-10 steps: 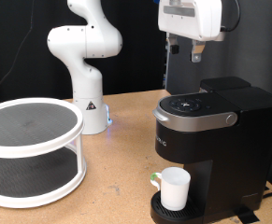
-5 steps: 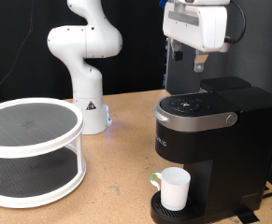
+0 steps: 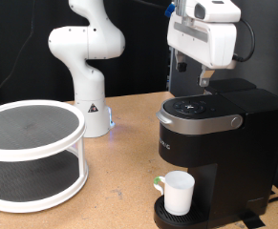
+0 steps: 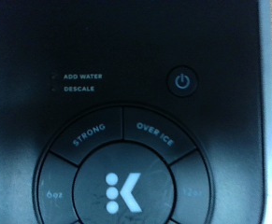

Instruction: Make a cup of coffee with the keurig machine

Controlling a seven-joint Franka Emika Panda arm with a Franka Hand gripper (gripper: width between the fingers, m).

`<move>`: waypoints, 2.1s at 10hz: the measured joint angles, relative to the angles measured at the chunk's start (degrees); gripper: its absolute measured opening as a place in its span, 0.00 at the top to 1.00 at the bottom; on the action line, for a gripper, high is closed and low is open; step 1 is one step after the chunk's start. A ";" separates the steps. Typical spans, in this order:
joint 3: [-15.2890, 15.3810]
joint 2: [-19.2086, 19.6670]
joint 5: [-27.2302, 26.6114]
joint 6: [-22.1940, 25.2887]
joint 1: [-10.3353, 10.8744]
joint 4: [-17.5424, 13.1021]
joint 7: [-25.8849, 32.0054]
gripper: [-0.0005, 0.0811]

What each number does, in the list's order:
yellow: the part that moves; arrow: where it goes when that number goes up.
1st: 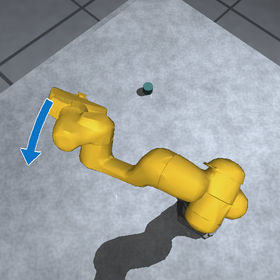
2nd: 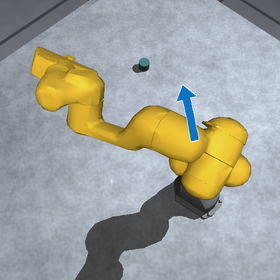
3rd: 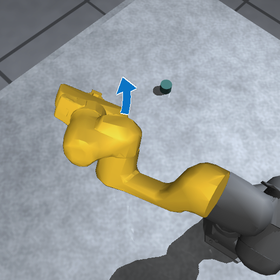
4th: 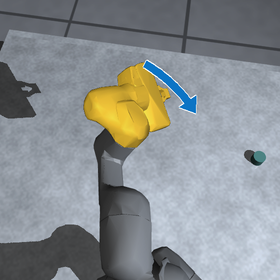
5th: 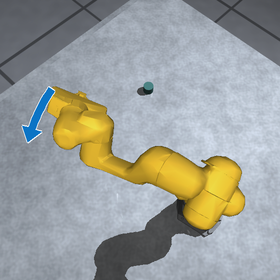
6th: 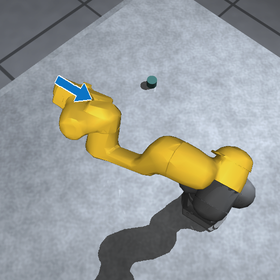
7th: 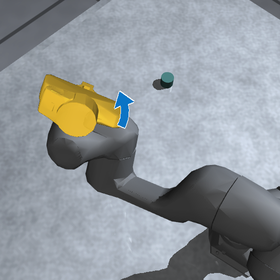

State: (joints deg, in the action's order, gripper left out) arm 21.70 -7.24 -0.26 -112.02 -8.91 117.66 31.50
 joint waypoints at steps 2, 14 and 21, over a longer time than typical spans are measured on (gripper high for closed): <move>0.13 0.09 0.02 -1.41 0.00 0.93 -0.19 0.05; -0.48 -4.34 -3.00 -20.11 -0.28 13.87 -4.89 0.99; -0.47 -2.22 -1.85 -21.63 -1.34 12.81 -6.60 0.99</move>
State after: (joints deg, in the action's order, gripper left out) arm 21.22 -9.46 -2.11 -133.65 -10.24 130.47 24.90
